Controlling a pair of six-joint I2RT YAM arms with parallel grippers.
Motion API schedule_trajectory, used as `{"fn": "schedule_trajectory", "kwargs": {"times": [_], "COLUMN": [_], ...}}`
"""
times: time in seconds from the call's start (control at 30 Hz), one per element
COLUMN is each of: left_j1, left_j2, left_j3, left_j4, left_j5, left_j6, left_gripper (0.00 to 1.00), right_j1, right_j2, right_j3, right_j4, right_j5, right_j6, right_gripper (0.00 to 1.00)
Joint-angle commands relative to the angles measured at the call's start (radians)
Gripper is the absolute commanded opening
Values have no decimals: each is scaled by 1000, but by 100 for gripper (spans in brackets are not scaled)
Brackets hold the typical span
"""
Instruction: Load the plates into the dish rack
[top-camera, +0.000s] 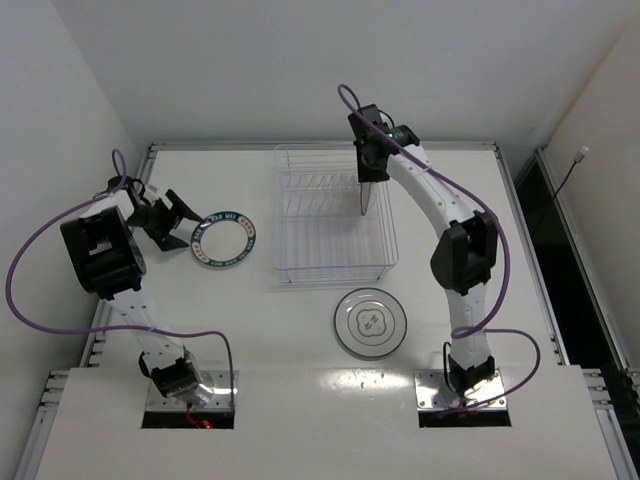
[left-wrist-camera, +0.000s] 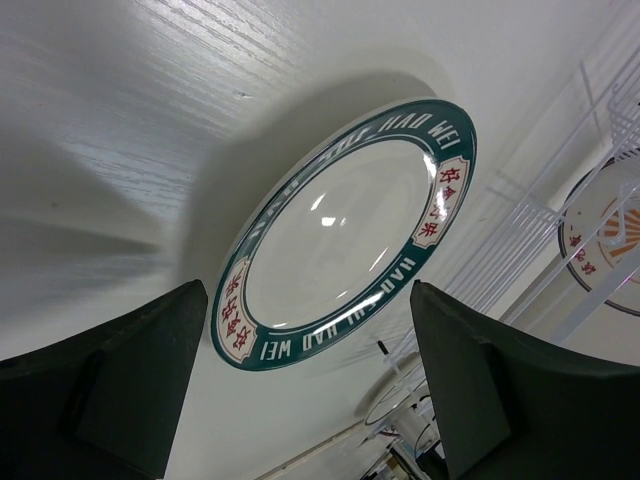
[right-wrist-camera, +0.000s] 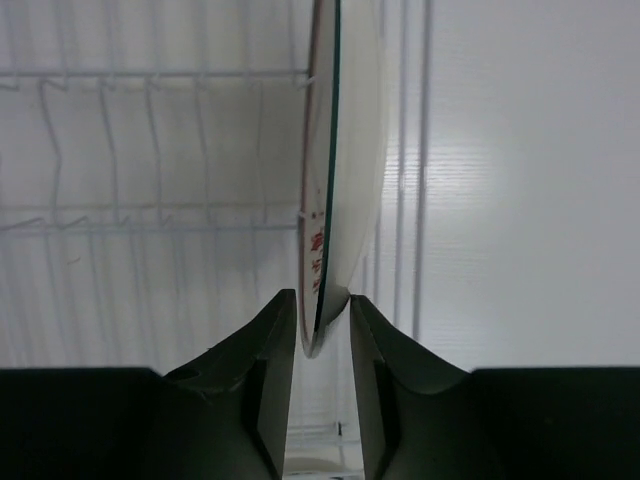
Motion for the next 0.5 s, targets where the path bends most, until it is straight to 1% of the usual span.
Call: {"fn": "schedule_trajectory", "kwargs": {"times": [0.0, 0.03, 0.07, 0.1, 0.13, 0.17, 0.23, 0.27, 0.33, 0.4, 0.43, 0.47], "left_j1": [9, 9, 9, 9, 9, 9, 9, 9, 9, 9, 9, 9], "left_j2": [10, 22, 32, 32, 44, 44, 44, 55, 64, 73, 82, 82], "left_j3": [-1, -11, -11, -20, -20, -20, -29, -29, -29, -20, -20, -20], "left_j4": [26, 26, 26, 26, 26, 35, 35, 35, 35, 35, 35, 35], "left_j5": [26, 26, 26, 26, 26, 26, 26, 26, 26, 36, 36, 36], "left_j6": [5, 5, 14, 14, 14, 14, 14, 14, 14, 14, 14, 14], "left_gripper": [80, 80, 78, 76, 76, 73, 71, 68, 65, 58, 53, 38], "right_j1": [-33, -33, -42, -42, -42, -51, -52, -52, -71, -81, -91, -91], "right_j2": [-15, -15, -6, -6, -6, -6, -15, -38, -63, -97, -109, -123], "right_j3": [0, 0, 0, 10, 11, 11, 11, 1, 1, 35, 49, 72], "right_j4": [12, 12, 12, 2, 2, 2, -11, -11, -11, -11, -20, -20], "right_j5": [-211, -248, -296, -311, -336, -336, -336, -336, -347, -347, -356, -356], "right_j6": [15, 15, 15, 15, 15, 15, 24, 24, 24, 24, 24, 24], "right_gripper": [26, 27, 29, 31, 31, 34, 38, 46, 54, 61, 62, 63]}}
